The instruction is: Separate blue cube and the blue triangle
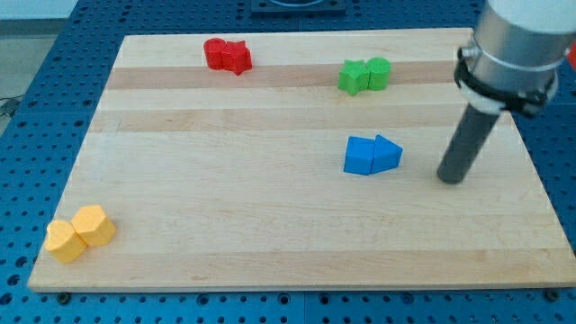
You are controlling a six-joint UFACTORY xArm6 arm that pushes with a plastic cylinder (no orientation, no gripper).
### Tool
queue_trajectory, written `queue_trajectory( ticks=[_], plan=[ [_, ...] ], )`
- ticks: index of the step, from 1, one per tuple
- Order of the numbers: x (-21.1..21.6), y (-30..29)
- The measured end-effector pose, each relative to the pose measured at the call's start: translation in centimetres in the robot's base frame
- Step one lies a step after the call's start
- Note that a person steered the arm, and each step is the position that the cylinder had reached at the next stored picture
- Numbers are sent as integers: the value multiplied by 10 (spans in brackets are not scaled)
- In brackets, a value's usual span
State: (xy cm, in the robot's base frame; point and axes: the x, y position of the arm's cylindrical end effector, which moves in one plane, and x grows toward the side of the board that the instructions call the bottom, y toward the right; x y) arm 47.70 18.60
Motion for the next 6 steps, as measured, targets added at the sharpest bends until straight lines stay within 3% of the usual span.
queue_trajectory(
  ticks=[1, 6],
  plan=[
    [-19, -23],
    [-21, -204]
  ],
)
